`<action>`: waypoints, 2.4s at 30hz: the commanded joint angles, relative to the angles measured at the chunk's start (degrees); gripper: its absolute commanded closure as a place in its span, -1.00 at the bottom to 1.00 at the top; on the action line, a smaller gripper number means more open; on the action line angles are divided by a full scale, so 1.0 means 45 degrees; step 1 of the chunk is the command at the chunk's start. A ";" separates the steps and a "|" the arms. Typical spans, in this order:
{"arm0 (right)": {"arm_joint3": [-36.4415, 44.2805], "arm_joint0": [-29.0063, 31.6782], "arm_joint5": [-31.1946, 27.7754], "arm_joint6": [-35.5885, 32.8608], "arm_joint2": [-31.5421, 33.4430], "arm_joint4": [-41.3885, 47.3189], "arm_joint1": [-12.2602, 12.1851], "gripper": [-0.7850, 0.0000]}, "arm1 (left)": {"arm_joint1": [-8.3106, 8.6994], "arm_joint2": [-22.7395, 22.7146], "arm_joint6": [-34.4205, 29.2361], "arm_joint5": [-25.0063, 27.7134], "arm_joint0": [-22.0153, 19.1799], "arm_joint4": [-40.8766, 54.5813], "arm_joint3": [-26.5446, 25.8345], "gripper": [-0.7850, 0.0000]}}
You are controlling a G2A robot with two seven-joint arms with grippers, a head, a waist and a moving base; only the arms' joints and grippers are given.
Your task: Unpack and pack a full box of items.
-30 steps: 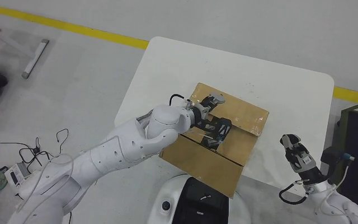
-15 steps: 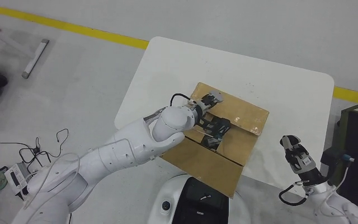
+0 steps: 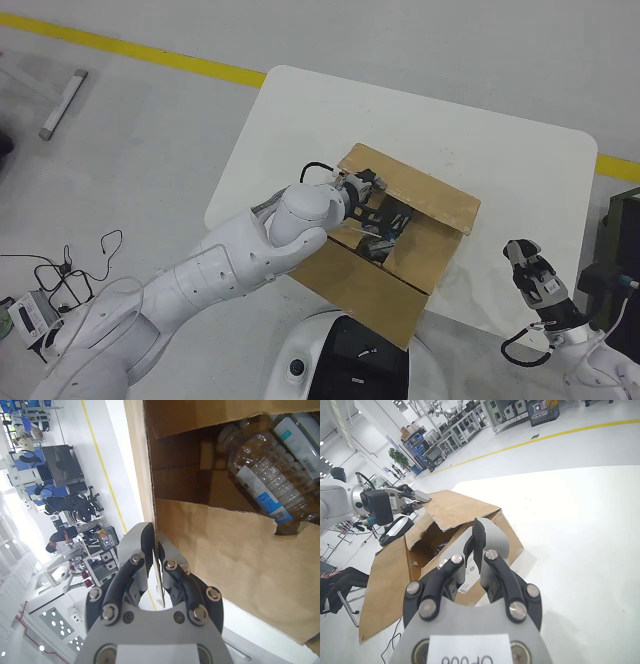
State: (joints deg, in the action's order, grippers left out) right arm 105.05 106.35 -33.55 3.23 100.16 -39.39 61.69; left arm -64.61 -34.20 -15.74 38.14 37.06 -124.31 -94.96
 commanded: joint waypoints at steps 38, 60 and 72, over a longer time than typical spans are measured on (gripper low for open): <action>-0.0351 -0.0136 -0.0055 -0.0384 -0.0165 -0.0068 0.0193 0.99 | -0.0978 -0.1908 -0.1993 -0.1455 -0.0617 0.3461 0.1414 -1.00; -0.0147 0.0187 -0.0058 -0.0300 0.0004 -0.0130 0.0292 0.96 | -0.2329 -0.0872 -0.1154 -0.2866 -0.2295 0.3444 0.5615 -1.00; -0.0112 0.0173 -0.0103 -0.0321 0.0074 -0.0115 0.0336 0.96 | -0.2797 -0.0623 -0.1329 -0.2118 -0.2626 0.3381 0.6530 -1.00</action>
State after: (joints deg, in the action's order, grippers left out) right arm 104.49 107.19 -34.05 1.84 100.41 -39.98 63.19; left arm -77.02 -37.06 -21.53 28.38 25.35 -108.97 -65.81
